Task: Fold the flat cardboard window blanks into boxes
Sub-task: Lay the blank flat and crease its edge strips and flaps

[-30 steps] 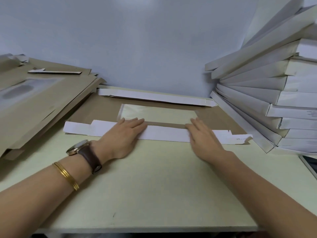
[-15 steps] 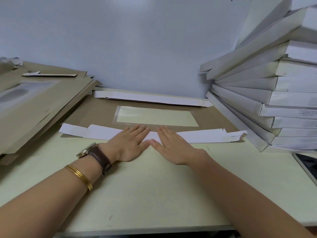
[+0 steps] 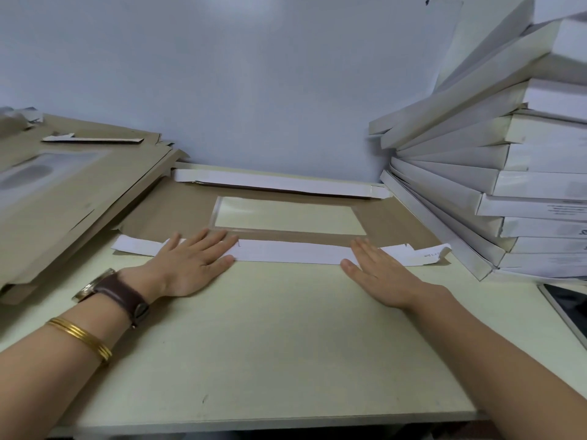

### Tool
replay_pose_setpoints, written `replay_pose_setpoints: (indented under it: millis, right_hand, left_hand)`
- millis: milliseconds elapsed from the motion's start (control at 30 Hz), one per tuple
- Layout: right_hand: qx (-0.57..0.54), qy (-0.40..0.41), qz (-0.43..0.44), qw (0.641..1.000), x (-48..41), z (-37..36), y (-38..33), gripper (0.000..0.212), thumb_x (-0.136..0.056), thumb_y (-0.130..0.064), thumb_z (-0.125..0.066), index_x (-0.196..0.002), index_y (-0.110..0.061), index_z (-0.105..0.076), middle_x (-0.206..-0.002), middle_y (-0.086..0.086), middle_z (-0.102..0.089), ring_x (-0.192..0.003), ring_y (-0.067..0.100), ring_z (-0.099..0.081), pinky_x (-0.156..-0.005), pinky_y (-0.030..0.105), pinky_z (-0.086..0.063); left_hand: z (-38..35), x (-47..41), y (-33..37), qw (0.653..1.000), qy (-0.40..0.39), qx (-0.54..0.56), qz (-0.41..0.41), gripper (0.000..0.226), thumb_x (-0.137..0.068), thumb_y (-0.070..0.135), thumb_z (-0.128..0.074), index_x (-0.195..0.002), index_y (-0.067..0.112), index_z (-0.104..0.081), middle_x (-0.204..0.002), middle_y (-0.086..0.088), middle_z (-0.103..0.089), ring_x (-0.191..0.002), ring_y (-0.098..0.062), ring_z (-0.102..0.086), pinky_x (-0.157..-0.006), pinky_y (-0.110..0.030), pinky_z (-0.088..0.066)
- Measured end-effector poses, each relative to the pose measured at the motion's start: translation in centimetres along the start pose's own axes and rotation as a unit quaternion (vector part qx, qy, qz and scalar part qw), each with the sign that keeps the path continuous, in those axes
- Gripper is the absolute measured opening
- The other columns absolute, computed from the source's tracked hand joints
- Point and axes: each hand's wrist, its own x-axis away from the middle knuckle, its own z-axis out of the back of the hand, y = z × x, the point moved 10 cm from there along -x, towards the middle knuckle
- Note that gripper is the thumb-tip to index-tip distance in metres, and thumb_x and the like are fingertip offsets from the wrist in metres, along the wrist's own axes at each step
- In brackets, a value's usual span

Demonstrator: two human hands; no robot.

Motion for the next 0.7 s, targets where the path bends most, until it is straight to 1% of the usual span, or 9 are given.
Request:
replay_pose_setpoints:
  millis: [67, 200, 333, 433, 533, 633, 700]
  right_hand:
    - [-0.002, 0.001, -0.012, 1.0, 0.3, 0.2, 1.3, 0.079, -0.094, -0.066, -0.015, -0.155, -0.017, -0.002, -0.162, -0.007, 0.006, -0.146, 0.003, 0.011, -0.115, 0.023, 0.006]
    - [-0.007, 0.005, -0.038, 0.999, 1.0, 0.6, 3.7, 0.077, -0.094, -0.066, -0.016, -0.155, -0.022, -0.002, -0.162, -0.011, 0.005, -0.146, 0.002, 0.011, -0.111, 0.02, 0.008]
    - [-0.016, 0.005, -0.055, 0.998, 1.6, 1.0, 5.2, 0.073, -0.095, -0.065, -0.017, -0.155, -0.027, -0.003, -0.162, -0.01, 0.007, -0.147, 0.005, 0.012, -0.117, 0.028, 0.005]
    - [-0.035, 0.011, -0.074, 0.997, 2.1, 1.4, 6.1, 0.068, -0.094, -0.066, -0.02, -0.154, -0.036, -0.007, -0.162, -0.009, 0.006, -0.147, 0.005, 0.013, -0.116, 0.03, 0.003]
    - [-0.042, 0.008, -0.088, 0.995, 2.6, 1.5, 6.7, 0.063, -0.092, -0.069, -0.019, -0.15, -0.049, -0.008, -0.163, -0.005, 0.008, -0.147, 0.008, 0.016, -0.118, 0.036, 0.003]
    - [-0.043, 0.006, -0.107, 0.993, 3.1, 1.8, 7.6, 0.06, -0.087, -0.075, -0.015, -0.144, -0.061, -0.009, -0.162, 0.0, 0.006, -0.147, 0.012, 0.016, -0.12, 0.04, 0.0]
    - [-0.038, 0.004, -0.112, 0.993, 3.4, 2.0, 8.2, 0.068, -0.077, -0.081, -0.01, -0.142, -0.064, -0.009, -0.161, 0.001, 0.0, -0.148, 0.016, 0.01, -0.12, 0.043, -0.004]
  left_hand:
    - [0.0, 0.3, -0.8, 1.0, -0.006, 0.01, 0.012, 0.055, -0.095, 0.059, -0.004, -0.147, 0.048, 0.012, -0.158, 0.022, 0.012, -0.148, -0.009, 0.011, -0.119, -0.048, 0.004]
    - [0.0, 0.9, -2.3, 0.999, -0.011, 0.006, 0.035, 0.058, -0.093, 0.062, -0.003, -0.147, 0.047, 0.012, -0.157, 0.022, 0.012, -0.147, -0.01, 0.011, -0.118, -0.048, 0.006]
    - [0.0, 1.8, -3.9, 0.998, -0.023, 0.022, 0.051, 0.072, -0.08, 0.069, 0.002, -0.148, 0.046, 0.011, -0.158, 0.02, 0.013, -0.147, -0.009, 0.013, -0.12, -0.042, 0.006]
    - [-0.2, 2.1, -4.8, 0.998, -0.025, 0.017, 0.058, 0.069, -0.085, 0.067, -0.001, -0.148, 0.044, 0.013, -0.159, 0.017, 0.014, -0.147, -0.01, 0.014, -0.12, -0.038, 0.006]
    - [-0.2, 2.1, -5.0, 0.998, -0.022, 0.012, 0.06, 0.067, -0.087, 0.066, -0.002, -0.148, 0.042, 0.013, -0.16, 0.013, 0.013, -0.147, -0.012, 0.014, -0.12, -0.037, 0.006]
    - [-0.1, 2.2, -4.9, 0.997, -0.026, 0.017, 0.066, 0.072, -0.081, 0.07, 0.0, -0.148, 0.045, 0.012, -0.161, 0.008, 0.012, -0.148, -0.013, 0.014, -0.12, -0.037, 0.005]
    - [-0.1, 2.2, -4.9, 0.997, -0.03, 0.018, 0.072, 0.074, -0.079, 0.071, 0.0, -0.147, 0.046, 0.012, -0.161, 0.003, 0.013, -0.148, -0.016, 0.015, -0.12, -0.038, 0.004]
